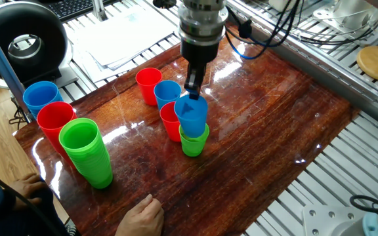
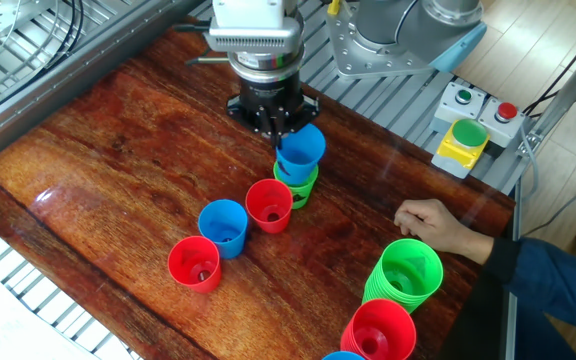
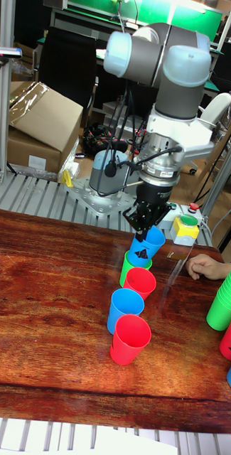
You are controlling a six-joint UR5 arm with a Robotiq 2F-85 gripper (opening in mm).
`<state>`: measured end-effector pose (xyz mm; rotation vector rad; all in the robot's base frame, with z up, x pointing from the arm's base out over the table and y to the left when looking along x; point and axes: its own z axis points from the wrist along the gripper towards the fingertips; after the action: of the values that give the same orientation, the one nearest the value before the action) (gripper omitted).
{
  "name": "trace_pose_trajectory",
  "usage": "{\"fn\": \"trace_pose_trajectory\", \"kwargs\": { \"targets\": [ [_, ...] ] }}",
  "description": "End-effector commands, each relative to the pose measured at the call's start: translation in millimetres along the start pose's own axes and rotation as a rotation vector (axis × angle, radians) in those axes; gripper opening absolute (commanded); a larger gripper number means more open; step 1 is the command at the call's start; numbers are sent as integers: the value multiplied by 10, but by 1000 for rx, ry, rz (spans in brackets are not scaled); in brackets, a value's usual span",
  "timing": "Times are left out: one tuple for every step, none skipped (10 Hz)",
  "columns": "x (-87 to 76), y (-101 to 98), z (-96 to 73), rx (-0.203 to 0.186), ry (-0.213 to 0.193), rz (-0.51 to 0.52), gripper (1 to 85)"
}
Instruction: Stack the cups
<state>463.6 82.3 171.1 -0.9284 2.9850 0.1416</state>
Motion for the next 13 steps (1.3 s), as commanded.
{"fn": "trace_pose_trajectory", "kwargs": {
  "targets": [
    [64,16,102,-1,-18,-18,20],
    [78,-7,127,5,-19,-44,120],
    [102,-12,140,4,-14,-63,213],
    [113,-3,146,0,-12,-81,307],
    [112,-3,162,2,-14,-89,333],
    [93,-28,192,11,-26,-98,333],
    [53,-83,263,21,-48,-118,320],
    [33,-105,349,20,-64,-124,320],
    [38,-129,426,29,-67,-127,320],
    [49,-119,481,33,-68,-122,320],
    [86,-103,534,33,-63,-121,320],
    [114,-106,578,35,-62,-123,320],
    [125,-103,620,31,-65,-127,323]
  ]
}}
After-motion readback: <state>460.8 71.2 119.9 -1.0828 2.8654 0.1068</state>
